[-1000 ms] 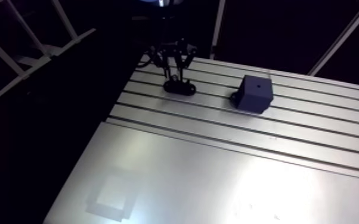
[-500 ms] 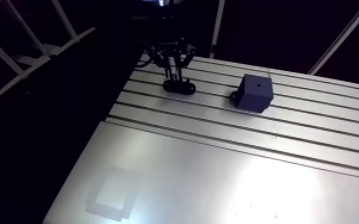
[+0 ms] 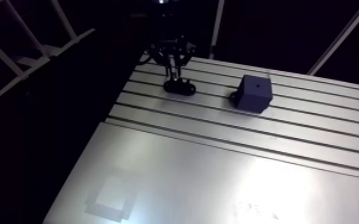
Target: Pick up the M10 bolt and insert it into the hole until fully seated.
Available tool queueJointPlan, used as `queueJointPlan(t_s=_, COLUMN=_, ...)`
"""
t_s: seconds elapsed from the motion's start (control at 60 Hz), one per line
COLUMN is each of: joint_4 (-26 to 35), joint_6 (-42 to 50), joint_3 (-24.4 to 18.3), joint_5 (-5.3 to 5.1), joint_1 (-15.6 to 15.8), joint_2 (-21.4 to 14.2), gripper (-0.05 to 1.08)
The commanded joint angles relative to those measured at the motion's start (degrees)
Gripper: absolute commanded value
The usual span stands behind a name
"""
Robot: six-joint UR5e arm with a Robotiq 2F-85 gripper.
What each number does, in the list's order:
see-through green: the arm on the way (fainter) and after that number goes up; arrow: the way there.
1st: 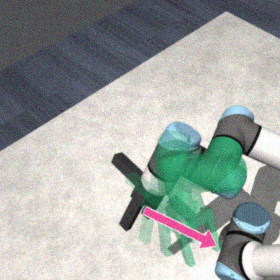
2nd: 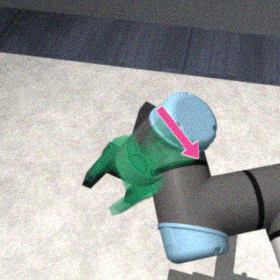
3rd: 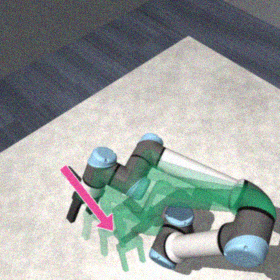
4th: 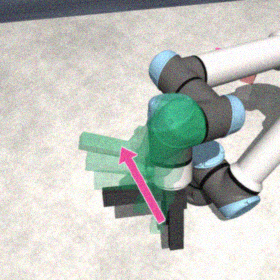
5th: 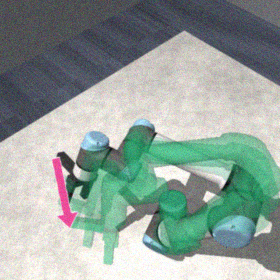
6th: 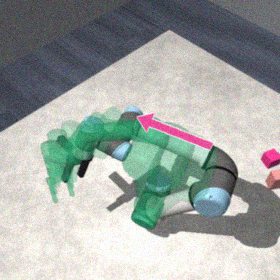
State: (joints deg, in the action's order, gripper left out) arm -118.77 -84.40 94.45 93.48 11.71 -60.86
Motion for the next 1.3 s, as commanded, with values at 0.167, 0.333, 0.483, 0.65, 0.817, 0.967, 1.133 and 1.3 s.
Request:
queueJointPlan(t_s=0.167, joint_4=6.83, joint_6=-0.02, joint_3=-4.42, joint_5=1.04, joint_1=-0.37, joint_2=-2.99, gripper=0.94)
queueJointPlan(t_s=0.333, joint_4=9.01, joint_6=-0.02, joint_3=-6.47, joint_5=1.48, joint_1=-1.00, joint_2=-4.59, gripper=1.04)
queueJointPlan(t_s=0.483, joint_4=12.97, joint_6=-0.02, joint_3=-8.61, joint_5=1.31, joint_1=-3.12, joint_2=-6.47, gripper=1.08)
queueJointPlan(t_s=0.65, joint_4=18.24, joint_6=-0.79, joint_3=-11.17, joint_5=1.22, joint_1=-5.45, joint_2=-7.94, gripper=1.08)
queueJointPlan(t_s=0.817, joint_4=23.78, joint_6=-1.25, joint_3=-14.16, joint_5=1.13, joint_1=-7.20, joint_2=-8.78, gripper=1.08)
queueJointPlan(t_s=0.967, joint_4=29.66, joint_6=-3.27, joint_3=-16.98, joint_5=0.90, joint_1=-9.25, joint_2=-8.79, gripper=1.08)
queueJointPlan(t_s=1.133, joint_4=32.72, joint_6=-3.98, joint_3=-17.70, joint_5=0.87, joint_1=-11.66, joint_2=-8.78, gripper=1.08)
queueJointPlan(t_s=1.3, joint_4=33.70, joint_6=-5.29, joint_3=-16.66, joint_5=0.87, joint_1=-14.24, joint_2=-8.78, gripper=1.08)
